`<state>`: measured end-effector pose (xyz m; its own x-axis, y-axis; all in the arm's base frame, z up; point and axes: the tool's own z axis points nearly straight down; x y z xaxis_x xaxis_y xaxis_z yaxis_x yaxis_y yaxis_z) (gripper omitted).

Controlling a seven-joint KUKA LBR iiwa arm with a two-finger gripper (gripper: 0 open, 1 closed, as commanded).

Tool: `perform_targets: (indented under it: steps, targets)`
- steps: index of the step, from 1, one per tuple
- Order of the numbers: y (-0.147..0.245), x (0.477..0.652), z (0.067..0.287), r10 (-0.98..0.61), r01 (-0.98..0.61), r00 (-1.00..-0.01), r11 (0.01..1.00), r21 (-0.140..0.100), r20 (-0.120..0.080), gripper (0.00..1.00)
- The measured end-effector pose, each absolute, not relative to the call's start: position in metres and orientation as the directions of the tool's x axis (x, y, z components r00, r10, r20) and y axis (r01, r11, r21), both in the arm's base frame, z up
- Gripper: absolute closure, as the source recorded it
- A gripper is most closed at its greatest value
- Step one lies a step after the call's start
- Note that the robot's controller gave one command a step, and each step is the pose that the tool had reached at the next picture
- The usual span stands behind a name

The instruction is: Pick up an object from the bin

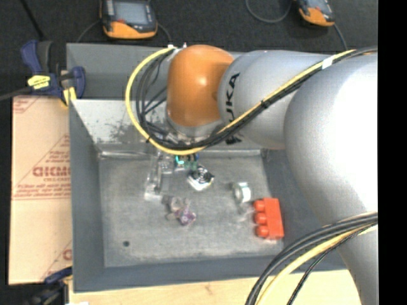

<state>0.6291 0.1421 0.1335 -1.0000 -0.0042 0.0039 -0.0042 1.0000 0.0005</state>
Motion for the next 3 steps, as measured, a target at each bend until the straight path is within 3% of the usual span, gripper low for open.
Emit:
perform_targets:
  steps: [1, 2, 3]
  targets:
    - [0.083, 0.545, 0.159, 0.215, 0.215, -0.977, 0.977, 0.0, -0.002, 0.0]
    - [0.063, 0.553, 0.066, 0.234, 0.234, -0.972, 0.972, -0.002, 0.001, 0.0]
    - [0.064, 0.554, 0.071, 0.236, 0.236, -0.972, 0.972, 0.001, -0.004, 1.0]
